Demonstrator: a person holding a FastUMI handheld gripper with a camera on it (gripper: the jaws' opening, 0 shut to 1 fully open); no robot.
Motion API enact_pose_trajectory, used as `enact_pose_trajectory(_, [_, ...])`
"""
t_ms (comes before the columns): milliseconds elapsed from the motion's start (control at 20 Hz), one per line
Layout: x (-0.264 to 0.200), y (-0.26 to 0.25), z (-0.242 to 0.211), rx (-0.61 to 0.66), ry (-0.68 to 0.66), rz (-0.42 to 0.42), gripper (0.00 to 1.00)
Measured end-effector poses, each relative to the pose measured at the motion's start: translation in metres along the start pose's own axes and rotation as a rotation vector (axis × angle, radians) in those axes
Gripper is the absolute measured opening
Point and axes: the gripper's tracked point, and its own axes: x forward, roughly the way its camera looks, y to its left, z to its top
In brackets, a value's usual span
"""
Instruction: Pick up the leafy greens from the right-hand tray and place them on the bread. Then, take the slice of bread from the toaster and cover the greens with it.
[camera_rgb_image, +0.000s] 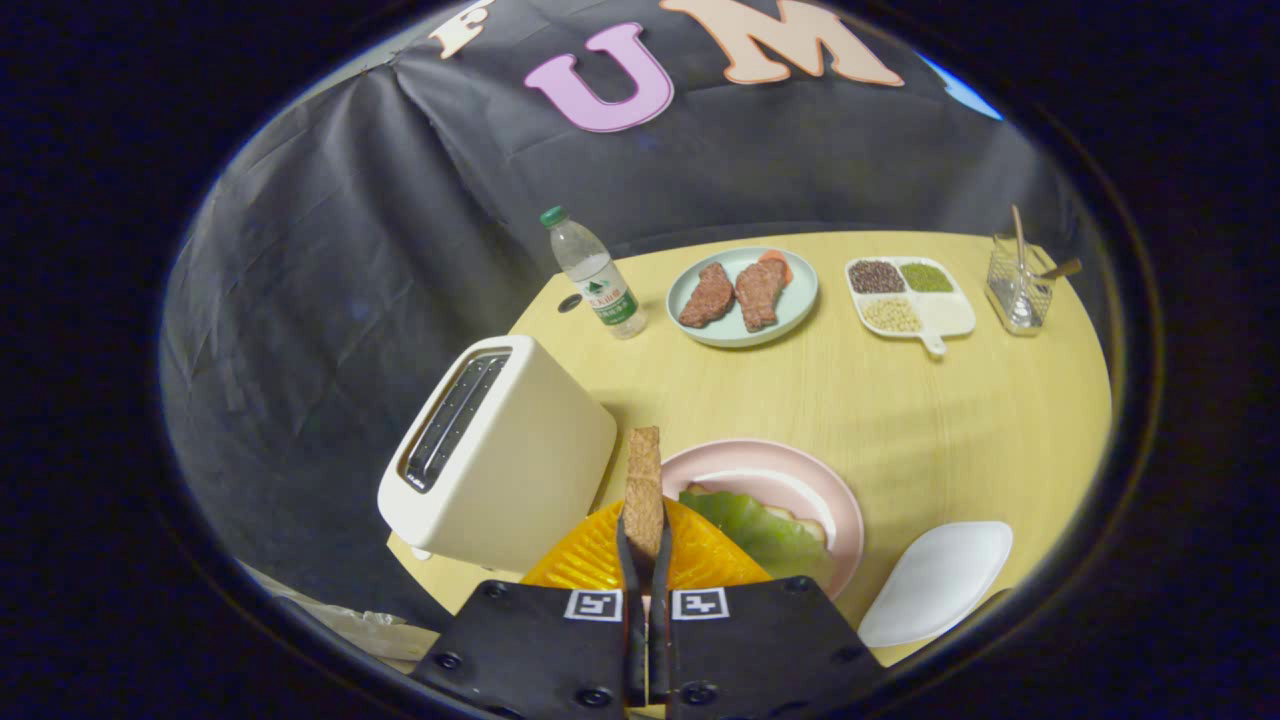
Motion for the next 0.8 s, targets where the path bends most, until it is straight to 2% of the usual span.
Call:
enact_pose_trajectory(500, [0.007, -0.059, -0.023, 0.067, -0.001, -0.08, 0.09])
enact_pose_trajectory(800, [0.015, -0.081, -0.041, 0.142, 0.045, -0.108, 0.21])
